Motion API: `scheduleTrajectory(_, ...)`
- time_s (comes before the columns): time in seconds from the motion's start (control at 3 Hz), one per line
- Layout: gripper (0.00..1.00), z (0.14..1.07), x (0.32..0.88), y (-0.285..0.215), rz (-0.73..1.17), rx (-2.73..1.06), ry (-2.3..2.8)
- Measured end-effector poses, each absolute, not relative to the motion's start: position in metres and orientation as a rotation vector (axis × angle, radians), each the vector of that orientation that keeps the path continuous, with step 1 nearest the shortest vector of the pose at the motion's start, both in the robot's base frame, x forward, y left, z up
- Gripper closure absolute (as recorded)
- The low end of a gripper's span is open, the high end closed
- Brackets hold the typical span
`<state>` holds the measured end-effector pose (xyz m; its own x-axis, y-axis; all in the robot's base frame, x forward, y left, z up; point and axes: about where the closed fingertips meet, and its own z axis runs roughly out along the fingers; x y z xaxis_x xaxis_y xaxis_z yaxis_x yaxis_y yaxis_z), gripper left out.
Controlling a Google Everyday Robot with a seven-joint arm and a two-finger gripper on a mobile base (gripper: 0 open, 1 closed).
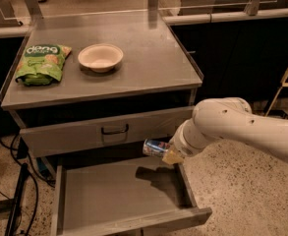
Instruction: Pick redbull can from middle drawer and place on counter
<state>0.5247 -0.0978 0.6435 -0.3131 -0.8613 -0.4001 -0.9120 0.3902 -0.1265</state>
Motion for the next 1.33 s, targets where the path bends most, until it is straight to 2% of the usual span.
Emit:
scheduleTrajectory(0.33, 1.0, 0.642, 0.523, -0.092, 0.181, -1.544, 2.238)
scheduleTrajectory(1.0, 1.0, 0.726, 0.555, -0.098, 0.076, -1.528, 2.094)
scheduleTrajectory(1.33, 1.0, 0.73, 0.557, -0.098, 0.072, -1.526, 2.087)
